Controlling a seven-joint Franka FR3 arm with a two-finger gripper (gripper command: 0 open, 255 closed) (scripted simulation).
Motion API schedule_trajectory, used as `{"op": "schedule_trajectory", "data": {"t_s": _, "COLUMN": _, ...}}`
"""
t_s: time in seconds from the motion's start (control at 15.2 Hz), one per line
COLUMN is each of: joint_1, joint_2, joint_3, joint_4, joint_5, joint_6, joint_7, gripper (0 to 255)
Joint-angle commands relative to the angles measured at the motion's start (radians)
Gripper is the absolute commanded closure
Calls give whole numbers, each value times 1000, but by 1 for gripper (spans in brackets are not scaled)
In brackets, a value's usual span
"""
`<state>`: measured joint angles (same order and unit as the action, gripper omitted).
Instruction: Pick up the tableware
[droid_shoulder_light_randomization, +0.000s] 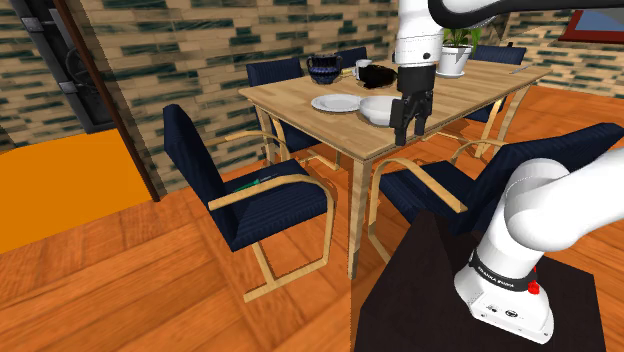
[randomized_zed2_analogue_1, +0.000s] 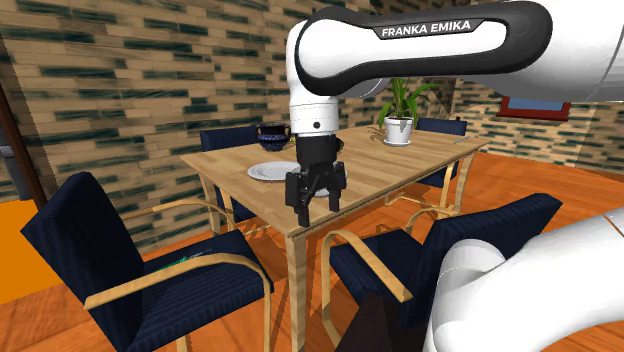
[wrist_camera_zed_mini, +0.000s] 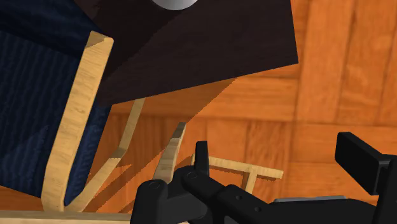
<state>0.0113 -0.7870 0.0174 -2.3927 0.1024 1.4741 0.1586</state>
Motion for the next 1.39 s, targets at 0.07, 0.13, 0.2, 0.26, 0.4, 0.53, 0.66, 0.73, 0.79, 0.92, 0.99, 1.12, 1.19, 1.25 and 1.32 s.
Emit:
{"op": "schedule_trajectory", "data": {"t_s": 0.07, "joint_1": -7, "joint_2": 30, "joint_3": -11, "joint_4": 18, "joint_5": -18, "joint_6": 10, "joint_7": -15, "gripper": 0}}
{"op": "schedule_trajectory", "data": {"t_s": 0.13, "joint_1": -14, "joint_2": 61, "joint_3": -22, "joint_4": 37, "joint_5": -35, "joint_6": 20, "joint_7": -30, "gripper": 0}}
{"op": "schedule_trajectory", "data": {"t_s": 0.2, "joint_1": -20, "joint_2": 92, "joint_3": -32, "joint_4": 56, "joint_5": -52, "joint_6": 29, "joint_7": -44, "gripper": 0}}
{"op": "schedule_trajectory", "data": {"t_s": 0.26, "joint_1": -26, "joint_2": 124, "joint_3": -42, "joint_4": 77, "joint_5": -68, "joint_6": 37, "joint_7": -58, "gripper": 0}}
{"op": "schedule_trajectory", "data": {"t_s": 0.4, "joint_1": -38, "joint_2": 187, "joint_3": -61, "joint_4": 122, "joint_5": -98, "joint_6": 53, "joint_7": -84, "gripper": 0}}
{"op": "schedule_trajectory", "data": {"t_s": 0.53, "joint_1": -49, "joint_2": 251, "joint_3": -80, "joint_4": 171, "joint_5": -125, "joint_6": 67, "joint_7": -109, "gripper": 0}}
{"op": "schedule_trajectory", "data": {"t_s": 0.66, "joint_1": -59, "joint_2": 315, "joint_3": -97, "joint_4": 224, "joint_5": -149, "joint_6": 78, "joint_7": -134, "gripper": 0}}
{"op": "schedule_trajectory", "data": {"t_s": 0.73, "joint_1": -64, "joint_2": 348, "joint_3": -105, "joint_4": 252, "joint_5": -160, "joint_6": 82, "joint_7": -146, "gripper": 0}}
{"op": "schedule_trajectory", "data": {"t_s": 0.79, "joint_1": -68, "joint_2": 380, "joint_3": -113, "joint_4": 281, "joint_5": -171, "joint_6": 86, "joint_7": -158, "gripper": 0}}
{"op": "schedule_trajectory", "data": {"t_s": 0.92, "joint_1": -77, "joint_2": 446, "joint_3": -129, "joint_4": 343, "joint_5": -191, "joint_6": 92, "joint_7": -182, "gripper": 0}}
{"op": "schedule_trajectory", "data": {"t_s": 0.99, "joint_1": -82, "joint_2": 480, "joint_3": -136, "joint_4": 376, "joint_5": -199, "joint_6": 93, "joint_7": -193, "gripper": 0}}
{"op": "schedule_trajectory", "data": {"t_s": 1.12, "joint_1": -91, "joint_2": 547, "joint_3": -151, "joint_4": 444, "joint_5": -215, "joint_6": 94, "joint_7": -217, "gripper": 0}}
{"op": "schedule_trajectory", "data": {"t_s": 1.19, "joint_1": -95, "joint_2": 581, "joint_3": -158, "joint_4": 480, "joint_5": -222, "joint_6": 94, "joint_7": -228, "gripper": 0}}
{"op": "schedule_trajectory", "data": {"t_s": 1.25, "joint_1": -100, "joint_2": 616, "joint_3": -164, "joint_4": 518, "joint_5": -228, "joint_6": 92, "joint_7": -240, "gripper": 0}}
{"op": "schedule_trajectory", "data": {"t_s": 1.32, "joint_1": -104, "joint_2": 651, "joint_3": -171, "joint_4": 557, "joint_5": -234, "joint_6": 90, "joint_7": -252, "gripper": 0}}
